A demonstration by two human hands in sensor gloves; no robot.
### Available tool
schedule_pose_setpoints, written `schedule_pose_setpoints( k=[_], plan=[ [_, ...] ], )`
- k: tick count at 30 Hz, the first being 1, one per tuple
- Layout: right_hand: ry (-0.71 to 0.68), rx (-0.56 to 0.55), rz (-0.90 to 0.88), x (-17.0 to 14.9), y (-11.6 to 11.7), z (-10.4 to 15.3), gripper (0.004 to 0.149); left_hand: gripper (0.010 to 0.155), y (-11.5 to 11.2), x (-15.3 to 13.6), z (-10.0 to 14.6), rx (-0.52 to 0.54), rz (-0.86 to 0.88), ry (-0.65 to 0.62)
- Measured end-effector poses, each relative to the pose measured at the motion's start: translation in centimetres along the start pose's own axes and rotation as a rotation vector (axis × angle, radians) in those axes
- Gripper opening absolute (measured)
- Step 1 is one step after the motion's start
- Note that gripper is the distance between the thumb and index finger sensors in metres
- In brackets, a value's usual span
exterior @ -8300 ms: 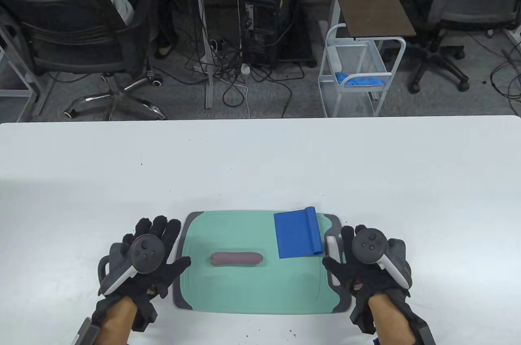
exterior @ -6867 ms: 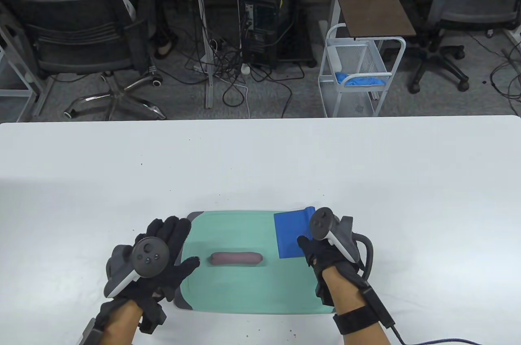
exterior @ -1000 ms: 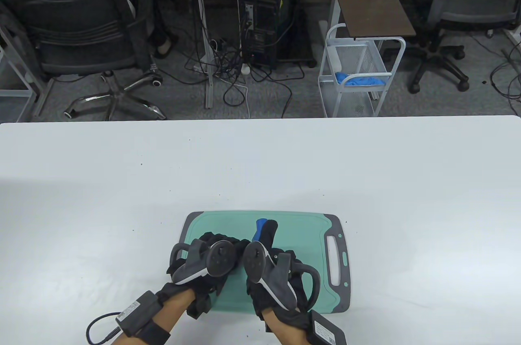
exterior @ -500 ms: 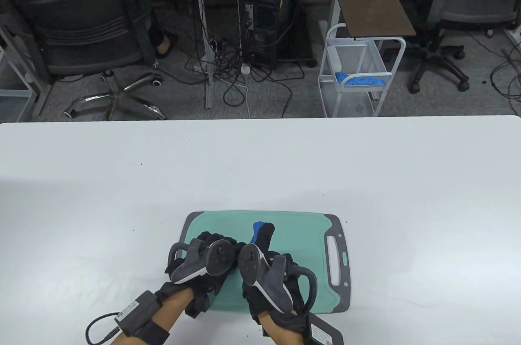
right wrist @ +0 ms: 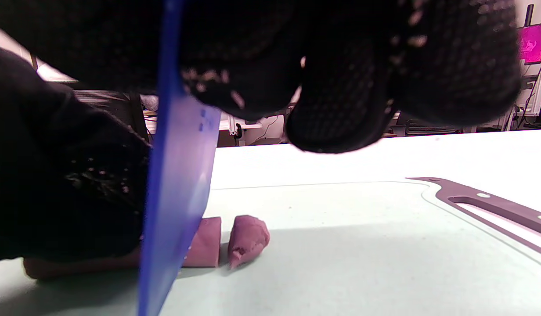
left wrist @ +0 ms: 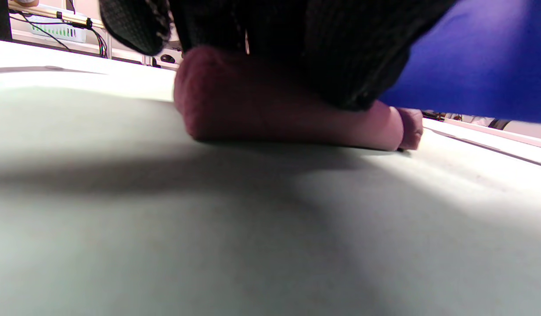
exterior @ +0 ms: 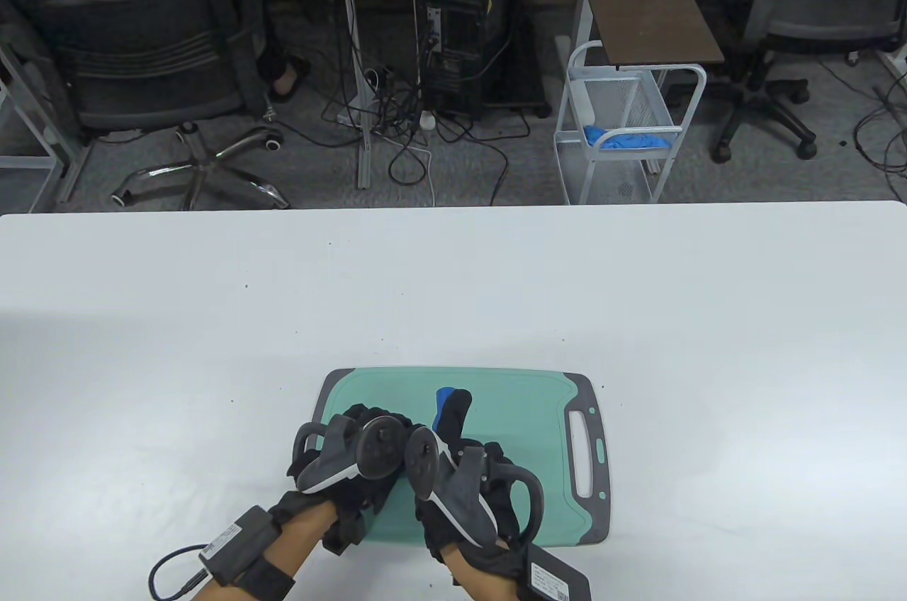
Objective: Slice plasticine roll into thin flakes
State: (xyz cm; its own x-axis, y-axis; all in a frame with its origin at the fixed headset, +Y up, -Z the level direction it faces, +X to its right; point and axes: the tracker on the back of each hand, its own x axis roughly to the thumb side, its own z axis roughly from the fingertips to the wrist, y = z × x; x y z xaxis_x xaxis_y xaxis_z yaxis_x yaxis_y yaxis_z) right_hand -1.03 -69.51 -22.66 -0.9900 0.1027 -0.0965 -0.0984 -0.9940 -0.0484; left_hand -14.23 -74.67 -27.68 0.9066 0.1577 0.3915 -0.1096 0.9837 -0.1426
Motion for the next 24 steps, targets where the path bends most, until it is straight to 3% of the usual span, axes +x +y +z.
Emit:
schedule_pose_setpoints(
  k=[24],
  plan=[
    [-0.017,-0.044,0.024,0.5,1.8,-0.7,0.082,0.046,-0.1,-0.1,0.0,-0.01,0.015,0.005]
  ],
)
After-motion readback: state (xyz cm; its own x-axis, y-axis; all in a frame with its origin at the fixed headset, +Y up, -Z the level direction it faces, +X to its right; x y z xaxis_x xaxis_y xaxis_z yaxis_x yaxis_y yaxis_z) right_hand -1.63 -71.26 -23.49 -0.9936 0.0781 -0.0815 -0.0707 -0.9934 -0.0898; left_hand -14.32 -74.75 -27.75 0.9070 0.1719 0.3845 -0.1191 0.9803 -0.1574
